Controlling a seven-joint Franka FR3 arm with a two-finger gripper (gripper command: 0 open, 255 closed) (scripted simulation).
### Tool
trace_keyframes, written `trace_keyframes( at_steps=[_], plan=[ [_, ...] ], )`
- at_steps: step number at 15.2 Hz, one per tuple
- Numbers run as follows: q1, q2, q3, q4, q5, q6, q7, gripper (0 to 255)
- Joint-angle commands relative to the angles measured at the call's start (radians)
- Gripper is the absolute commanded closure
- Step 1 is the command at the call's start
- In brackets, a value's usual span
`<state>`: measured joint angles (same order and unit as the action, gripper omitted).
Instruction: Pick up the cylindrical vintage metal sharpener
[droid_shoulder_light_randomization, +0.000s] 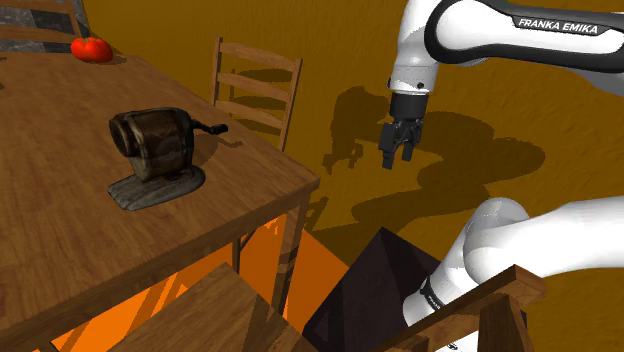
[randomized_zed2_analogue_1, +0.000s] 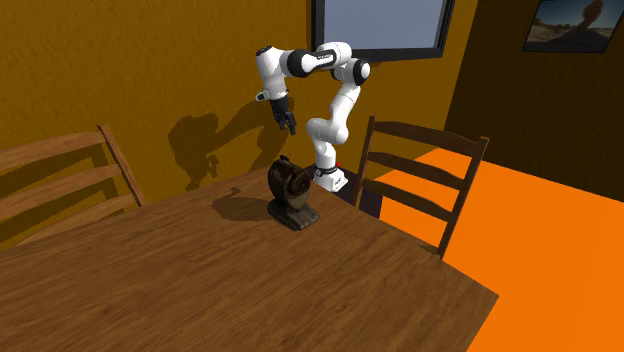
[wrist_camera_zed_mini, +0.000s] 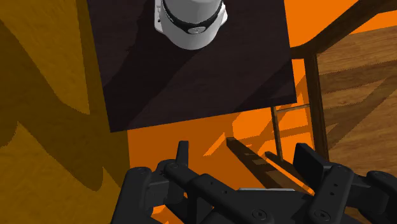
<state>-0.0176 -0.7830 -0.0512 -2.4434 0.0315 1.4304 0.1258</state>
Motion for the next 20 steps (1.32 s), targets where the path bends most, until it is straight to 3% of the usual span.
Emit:
trace_keyframes(
  at_steps=[1, 11, 20],
  plan=[
    [0.000, 0.000, 0.000, 0.000, 0.000, 0.000, 0.000, 0],
    [0.076, 0.302, 0.148, 0.279, 0.078, 0.053, 0.123, 0],
    [0.126, 0.600, 0.265, 0.620, 0.064, 0.032, 0.244, 0]
  ],
)
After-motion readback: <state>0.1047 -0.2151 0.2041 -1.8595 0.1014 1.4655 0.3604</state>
